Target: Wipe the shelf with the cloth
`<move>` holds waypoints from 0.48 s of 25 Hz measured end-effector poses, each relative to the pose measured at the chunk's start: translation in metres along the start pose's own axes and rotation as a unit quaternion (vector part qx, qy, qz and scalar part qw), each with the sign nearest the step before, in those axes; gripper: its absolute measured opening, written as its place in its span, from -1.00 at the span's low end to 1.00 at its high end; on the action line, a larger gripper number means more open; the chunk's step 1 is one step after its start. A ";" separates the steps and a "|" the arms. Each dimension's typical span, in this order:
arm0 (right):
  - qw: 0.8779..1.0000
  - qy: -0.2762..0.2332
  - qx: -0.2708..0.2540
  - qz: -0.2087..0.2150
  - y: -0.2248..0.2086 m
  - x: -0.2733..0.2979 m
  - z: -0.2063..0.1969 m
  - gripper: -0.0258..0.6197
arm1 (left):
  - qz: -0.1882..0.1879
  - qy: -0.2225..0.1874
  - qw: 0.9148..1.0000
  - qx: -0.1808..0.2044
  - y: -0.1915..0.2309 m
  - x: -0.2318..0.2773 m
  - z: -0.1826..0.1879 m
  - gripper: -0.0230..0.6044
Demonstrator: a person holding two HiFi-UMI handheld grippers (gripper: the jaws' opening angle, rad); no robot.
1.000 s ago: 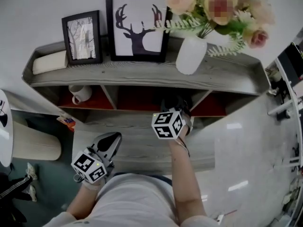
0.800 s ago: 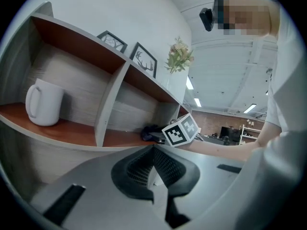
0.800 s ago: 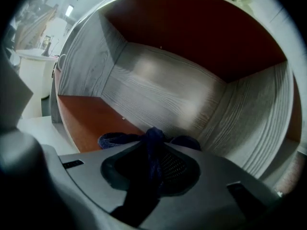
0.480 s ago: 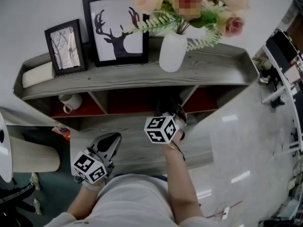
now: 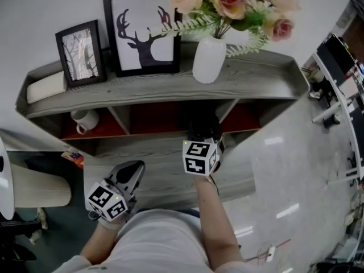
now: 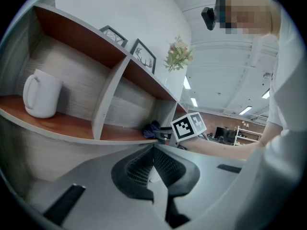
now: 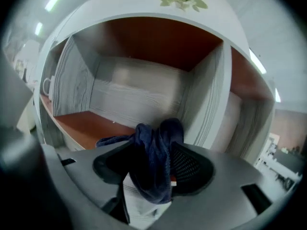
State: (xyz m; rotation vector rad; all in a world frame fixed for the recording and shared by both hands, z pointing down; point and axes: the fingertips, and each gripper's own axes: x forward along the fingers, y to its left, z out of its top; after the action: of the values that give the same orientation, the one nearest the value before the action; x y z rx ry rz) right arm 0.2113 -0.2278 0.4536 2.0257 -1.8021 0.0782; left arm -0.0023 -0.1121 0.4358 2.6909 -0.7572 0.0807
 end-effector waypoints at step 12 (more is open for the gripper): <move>0.991 0.004 0.126 0.053 0.003 0.010 -0.012 -0.42 | 0.012 -0.001 1.000 -0.011 -0.004 -0.008 -0.010 -0.88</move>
State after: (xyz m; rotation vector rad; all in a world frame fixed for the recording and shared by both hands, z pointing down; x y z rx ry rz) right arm 0.2127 -0.2331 0.4679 2.0903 -1.9782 0.3614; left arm -0.0071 -0.1016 0.4424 2.6625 -0.7876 0.0742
